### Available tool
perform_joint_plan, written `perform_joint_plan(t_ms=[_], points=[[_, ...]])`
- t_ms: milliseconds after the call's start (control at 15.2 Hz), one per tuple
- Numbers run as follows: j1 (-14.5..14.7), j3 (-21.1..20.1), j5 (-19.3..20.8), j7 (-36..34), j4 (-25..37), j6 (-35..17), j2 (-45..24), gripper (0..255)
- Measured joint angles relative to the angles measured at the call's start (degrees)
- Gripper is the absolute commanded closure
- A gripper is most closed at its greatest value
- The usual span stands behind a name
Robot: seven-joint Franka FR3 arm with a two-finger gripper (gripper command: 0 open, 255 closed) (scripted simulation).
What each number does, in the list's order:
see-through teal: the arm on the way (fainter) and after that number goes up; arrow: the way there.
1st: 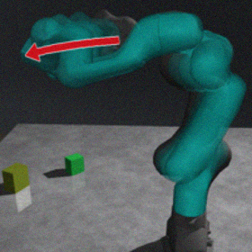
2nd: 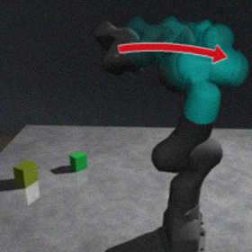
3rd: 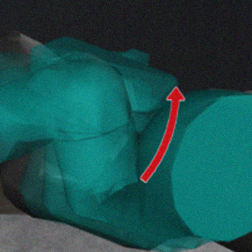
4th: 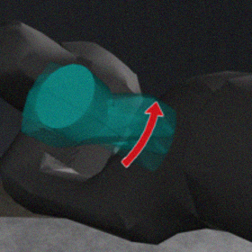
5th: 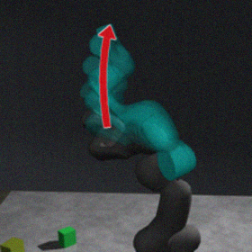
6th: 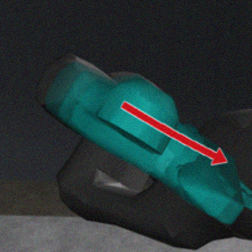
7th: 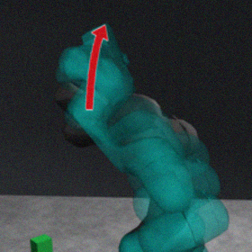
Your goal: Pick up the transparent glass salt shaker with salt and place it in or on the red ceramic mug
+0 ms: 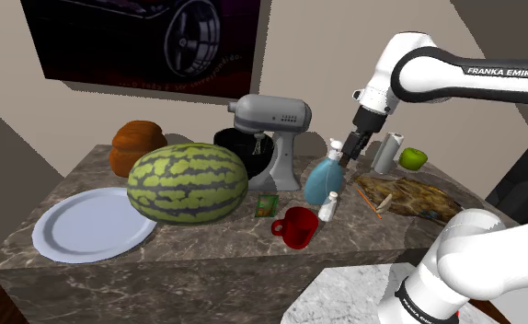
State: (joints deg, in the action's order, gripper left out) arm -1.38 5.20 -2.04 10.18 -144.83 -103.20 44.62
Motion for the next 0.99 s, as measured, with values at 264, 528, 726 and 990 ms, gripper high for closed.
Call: perform_joint_plan(t_ms=[264, 528, 726, 990], points=[[-0.06, 2.16, 1.43, 4.16, -5.34, -6.33, -2.71, 0], [-0.37, 4.81, 3.08, 8.72, -9.15, -12.75, -6.97, 0], [-0.45, 6.19, 3.76, 10.88, -10.78, -16.98, -10.23, 0], [-0.31, 6.53, 3.77, 11.22, -12.81, -21.0, -11.92, 0]])
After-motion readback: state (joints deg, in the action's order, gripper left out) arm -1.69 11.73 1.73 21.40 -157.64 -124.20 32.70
